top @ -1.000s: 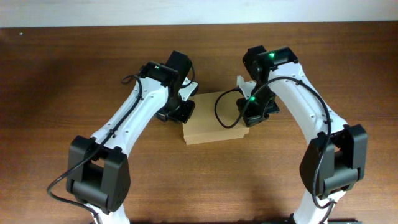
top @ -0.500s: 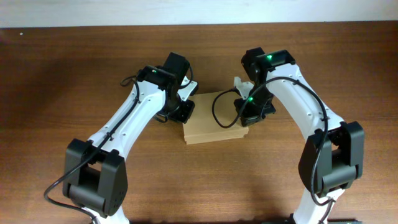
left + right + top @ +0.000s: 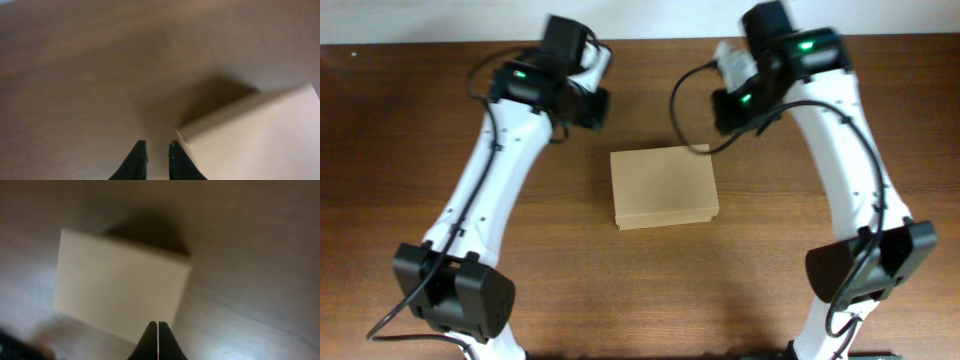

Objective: Pack container

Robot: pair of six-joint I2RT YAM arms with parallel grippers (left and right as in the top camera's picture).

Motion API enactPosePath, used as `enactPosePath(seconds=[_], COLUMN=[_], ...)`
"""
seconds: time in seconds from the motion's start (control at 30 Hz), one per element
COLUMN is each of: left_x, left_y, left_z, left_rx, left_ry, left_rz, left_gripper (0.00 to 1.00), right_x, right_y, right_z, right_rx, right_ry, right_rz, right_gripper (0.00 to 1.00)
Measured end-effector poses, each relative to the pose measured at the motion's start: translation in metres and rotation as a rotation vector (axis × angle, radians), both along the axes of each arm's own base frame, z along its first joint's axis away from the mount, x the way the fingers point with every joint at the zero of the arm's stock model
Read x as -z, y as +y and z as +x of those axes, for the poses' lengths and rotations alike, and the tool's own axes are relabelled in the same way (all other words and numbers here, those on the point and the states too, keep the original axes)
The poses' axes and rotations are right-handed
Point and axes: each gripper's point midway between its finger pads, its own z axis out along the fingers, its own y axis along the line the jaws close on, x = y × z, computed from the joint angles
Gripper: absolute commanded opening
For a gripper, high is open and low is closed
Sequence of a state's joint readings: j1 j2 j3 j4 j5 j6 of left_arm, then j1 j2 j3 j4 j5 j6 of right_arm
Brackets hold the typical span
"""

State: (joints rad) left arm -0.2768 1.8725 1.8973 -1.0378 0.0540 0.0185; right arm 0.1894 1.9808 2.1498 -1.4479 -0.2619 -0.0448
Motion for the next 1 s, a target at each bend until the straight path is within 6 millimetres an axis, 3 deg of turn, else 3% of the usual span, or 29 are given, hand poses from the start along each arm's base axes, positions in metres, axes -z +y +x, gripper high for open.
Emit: enactPosePath(seconds=[0.07, 0.1, 0.27, 0.43, 0.47, 0.53, 0.57, 0.6, 0.77, 1.0], left_x=[-0.013, -0.018, -0.044, -0.053, -0.053, -0.053, -0.054, -0.054, -0.052, -0.046], left_y=[0.019, 0.028, 0.094, 0.168, 0.189, 0.214, 0.225, 0.236, 0.267, 0.273], left_z=[0.013, 0.019, 0.039, 0.043, 0.042, 0.039, 0.037, 0.035, 0.025, 0.016], left_rx=[-0.046, -0.067, -0.215, -0.368, -0.414, -0.461, -0.486, -0.513, -0.578, -0.595], left_ry=[-0.047, -0.066, -0.14, -0.173, -0.173, -0.174, -0.174, -0.174, -0.163, -0.124], left_rz=[-0.007, -0.01, -0.01, 0.01, 0.014, 0.024, 0.028, 0.027, 0.037, 0.039], left_gripper=[0.44, 0.47, 0.56, 0.61, 0.64, 0.75, 0.83, 1.0, 1.0, 1.0], right_x=[-0.012, -0.019, -0.037, -0.043, -0.043, -0.043, -0.043, -0.043, -0.043, -0.043], right_y=[-0.02, -0.037, -0.095, -0.159, -0.174, -0.191, -0.198, -0.203, -0.206, -0.206], right_z=[0.013, 0.021, 0.038, 0.044, 0.043, 0.041, 0.04, 0.039, 0.038, 0.038], right_rx=[0.06, 0.109, 0.265, 0.428, 0.46, 0.511, 0.525, 0.536, 0.546, 0.547], right_ry=[-0.044, -0.07, -0.135, -0.168, -0.168, -0.166, -0.166, -0.166, -0.165, -0.165], right_rz=[0.008, 0.013, 0.023, 0.019, 0.015, 0.015, 0.012, 0.011, 0.012, 0.012], right_gripper=[0.04, 0.05, 0.11, 0.29, 0.41, 0.87, 0.99, 1.0, 0.99, 0.99])
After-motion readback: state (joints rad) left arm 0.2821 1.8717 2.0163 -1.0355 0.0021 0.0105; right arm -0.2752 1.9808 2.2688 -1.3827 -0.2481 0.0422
